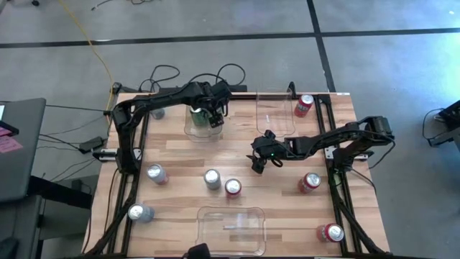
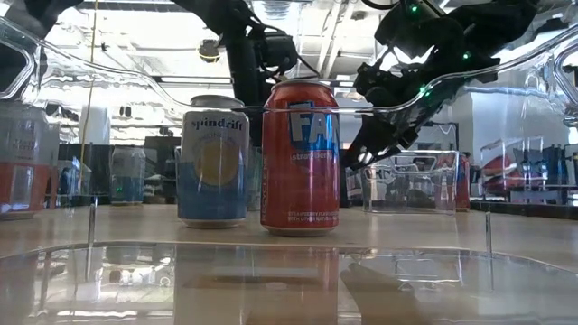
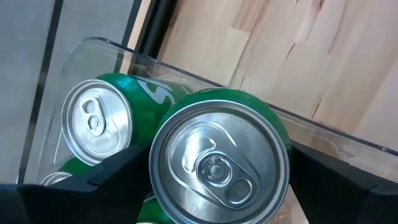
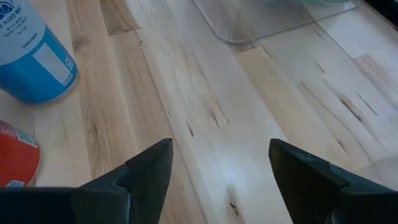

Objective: Sort soda cans
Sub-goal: Put the green soda can into the top left transparent bin

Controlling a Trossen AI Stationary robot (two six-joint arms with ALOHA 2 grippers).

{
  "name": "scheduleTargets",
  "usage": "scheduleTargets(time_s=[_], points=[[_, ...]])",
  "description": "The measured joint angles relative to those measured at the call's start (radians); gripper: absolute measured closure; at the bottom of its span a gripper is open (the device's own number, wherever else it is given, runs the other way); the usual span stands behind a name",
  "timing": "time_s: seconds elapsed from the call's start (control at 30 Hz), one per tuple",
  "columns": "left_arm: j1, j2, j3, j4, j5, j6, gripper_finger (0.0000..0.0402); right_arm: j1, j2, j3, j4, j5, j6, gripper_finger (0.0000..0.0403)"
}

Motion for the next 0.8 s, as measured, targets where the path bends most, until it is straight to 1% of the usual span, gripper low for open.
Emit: scheduleTargets(time_s=[0.17,0.3,0.5,0.8], points=[[0.0,0.0,0.0,-0.011,0.0,-0.016,0.0063,0.0,0.0,0.0,-0.015,0.0,0.009,0.0117],[0.0,0.0,-0.005,-0.011,-0.038,-0.032,0.0063,0.0,0.0,0.0,-0.015,0.0,0.018,0.0117],[0.0,-0.001,-0.033,-0.003,-0.042,-0.032,0.0063,0.001,0.0,0.0,-0.015,0.0,0.02,0.0117],[0.0,-0.002,-0.033,0.028,-0.039,-0.036,0.0063,0.001,0.0,0.0,-0.015,0.0,0.02,0.0117]])
